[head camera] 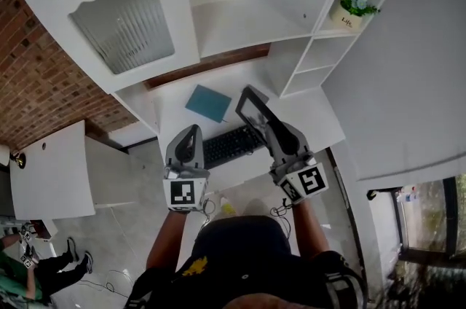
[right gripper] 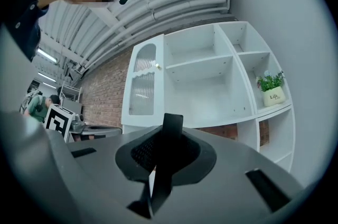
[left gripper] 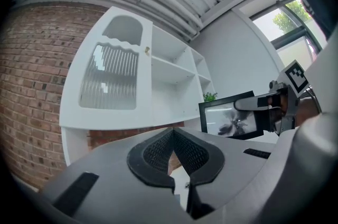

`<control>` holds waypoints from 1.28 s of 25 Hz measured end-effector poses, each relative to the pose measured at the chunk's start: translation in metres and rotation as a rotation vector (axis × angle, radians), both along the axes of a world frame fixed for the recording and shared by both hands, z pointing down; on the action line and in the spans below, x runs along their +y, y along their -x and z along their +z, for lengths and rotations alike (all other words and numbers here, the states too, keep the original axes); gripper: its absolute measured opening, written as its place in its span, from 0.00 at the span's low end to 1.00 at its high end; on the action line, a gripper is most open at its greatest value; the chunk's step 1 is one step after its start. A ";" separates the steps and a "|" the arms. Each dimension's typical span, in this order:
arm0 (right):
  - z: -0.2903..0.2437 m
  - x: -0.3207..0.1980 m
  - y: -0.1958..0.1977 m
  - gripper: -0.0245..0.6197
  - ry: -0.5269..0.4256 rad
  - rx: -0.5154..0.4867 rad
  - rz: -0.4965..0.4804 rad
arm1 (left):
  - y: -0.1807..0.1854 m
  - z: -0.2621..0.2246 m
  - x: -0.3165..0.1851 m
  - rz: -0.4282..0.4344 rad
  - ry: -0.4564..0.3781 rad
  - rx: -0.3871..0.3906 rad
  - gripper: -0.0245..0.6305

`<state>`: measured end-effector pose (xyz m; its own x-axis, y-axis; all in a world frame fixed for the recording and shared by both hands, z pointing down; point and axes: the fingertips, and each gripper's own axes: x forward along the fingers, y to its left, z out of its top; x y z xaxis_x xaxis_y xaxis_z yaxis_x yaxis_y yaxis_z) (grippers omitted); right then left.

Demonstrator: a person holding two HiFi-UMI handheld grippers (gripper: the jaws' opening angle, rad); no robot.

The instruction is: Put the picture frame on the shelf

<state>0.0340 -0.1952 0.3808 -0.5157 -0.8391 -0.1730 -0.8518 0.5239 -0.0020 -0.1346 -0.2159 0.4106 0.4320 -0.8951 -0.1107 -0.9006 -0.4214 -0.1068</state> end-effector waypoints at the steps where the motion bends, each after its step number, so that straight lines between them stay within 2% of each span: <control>1: -0.001 -0.003 0.001 0.08 -0.002 -0.008 -0.014 | 0.001 0.001 -0.002 -0.005 0.001 -0.007 0.07; 8: -0.010 -0.026 -0.005 0.08 -0.007 -0.033 -0.085 | -0.005 0.007 -0.014 -0.052 0.005 -0.039 0.07; 14: -0.010 -0.051 -0.019 0.08 0.004 0.019 -0.118 | -0.017 -0.003 -0.028 -0.095 -0.013 -0.024 0.07; 18: -0.009 -0.059 -0.022 0.08 0.008 0.024 -0.140 | -0.022 -0.010 -0.032 -0.119 -0.016 0.020 0.07; 27: -0.015 -0.084 -0.031 0.08 -0.014 0.081 -0.194 | -0.038 -0.010 -0.050 -0.102 -0.026 -0.033 0.07; 32: -0.020 -0.101 -0.039 0.08 -0.024 0.119 -0.195 | -0.046 -0.017 -0.065 -0.095 -0.015 -0.007 0.07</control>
